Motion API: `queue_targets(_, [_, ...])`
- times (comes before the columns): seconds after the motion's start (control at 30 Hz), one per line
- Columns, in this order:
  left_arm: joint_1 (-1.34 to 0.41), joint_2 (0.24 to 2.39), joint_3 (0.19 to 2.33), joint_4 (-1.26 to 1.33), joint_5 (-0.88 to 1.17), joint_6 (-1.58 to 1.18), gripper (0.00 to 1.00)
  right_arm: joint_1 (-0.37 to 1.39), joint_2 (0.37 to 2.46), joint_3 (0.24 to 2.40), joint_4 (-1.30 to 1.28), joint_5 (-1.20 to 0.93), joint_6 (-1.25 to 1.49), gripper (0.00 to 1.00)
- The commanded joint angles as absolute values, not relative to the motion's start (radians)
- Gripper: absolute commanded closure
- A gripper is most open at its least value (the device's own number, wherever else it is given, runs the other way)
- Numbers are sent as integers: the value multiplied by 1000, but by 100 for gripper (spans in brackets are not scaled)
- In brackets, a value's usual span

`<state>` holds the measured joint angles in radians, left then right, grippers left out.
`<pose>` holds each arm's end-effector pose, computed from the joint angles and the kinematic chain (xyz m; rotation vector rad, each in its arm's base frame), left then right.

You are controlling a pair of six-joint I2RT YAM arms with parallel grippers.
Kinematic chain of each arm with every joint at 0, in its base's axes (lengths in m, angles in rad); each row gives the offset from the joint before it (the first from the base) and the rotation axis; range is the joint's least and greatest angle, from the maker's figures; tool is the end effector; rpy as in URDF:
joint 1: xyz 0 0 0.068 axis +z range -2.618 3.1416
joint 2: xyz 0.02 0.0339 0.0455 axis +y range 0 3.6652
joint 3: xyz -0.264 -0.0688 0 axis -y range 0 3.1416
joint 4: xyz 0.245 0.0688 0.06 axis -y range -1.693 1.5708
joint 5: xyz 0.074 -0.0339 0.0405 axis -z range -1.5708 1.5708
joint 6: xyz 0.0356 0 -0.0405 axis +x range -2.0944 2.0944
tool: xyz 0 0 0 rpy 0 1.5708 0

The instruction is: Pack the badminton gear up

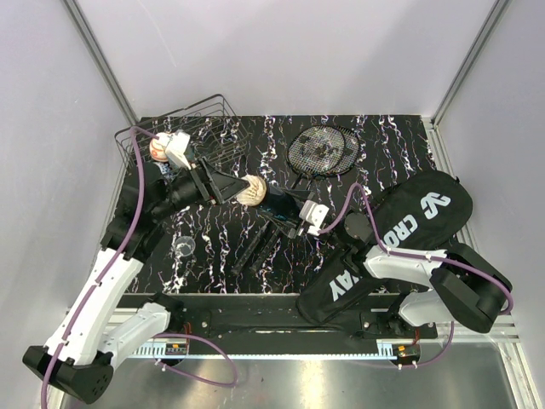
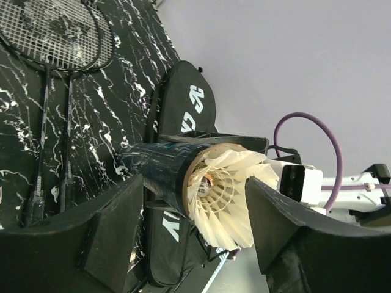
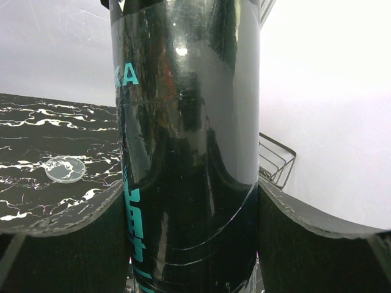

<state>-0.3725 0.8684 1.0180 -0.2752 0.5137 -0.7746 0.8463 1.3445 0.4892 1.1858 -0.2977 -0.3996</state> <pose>0.1678 -0.0843 0.3977 0.0492 1.8541 -1.2631 0.1704 0.2083 0.2603 -0.9414 0.8611 0.5698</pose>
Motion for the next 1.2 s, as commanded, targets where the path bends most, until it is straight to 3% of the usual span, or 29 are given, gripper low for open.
queue_targets(0.0, [-374, 859, 1074, -362, 440, -690, 30, 850, 1350, 502, 1264, -282, -370, 58])
queue_targets(0.1, [-374, 883, 1123, -446, 387, -609, 38, 850, 1350, 500, 1264, -284, -370, 58])
queue_targets(0.17, [-374, 902, 1146, -492, 380, -586, 37, 850, 1348, 500, 1262, -284, -370, 58])
queue_targets(0.33, [-422, 1000, 1172, -451, 497, -578, 25, 851, 1350, 508, 1256, -294, -367, 58])
queue_targets(0.57, [-566, 1158, 1175, -492, 401, -558, 22, 851, 1353, 506, 1255, -290, -367, 58])
queue_targets(0.73, [-566, 1132, 1144, -489, 376, -551, 17, 851, 1348, 502, 1259, -279, -371, 58])
queue_targets(0.83, [-554, 1043, 1164, -480, 309, -525, 5, 850, 1351, 502, 1258, -278, -373, 59])
queue_targets(1.03, [-466, 835, 1118, -485, 24, -586, 1, 850, 1350, 500, 1258, -270, -373, 58])
queue_targets(1.17, [-459, 782, 1081, -615, -382, -643, 1, 850, 1344, 494, 1256, -259, -377, 59])
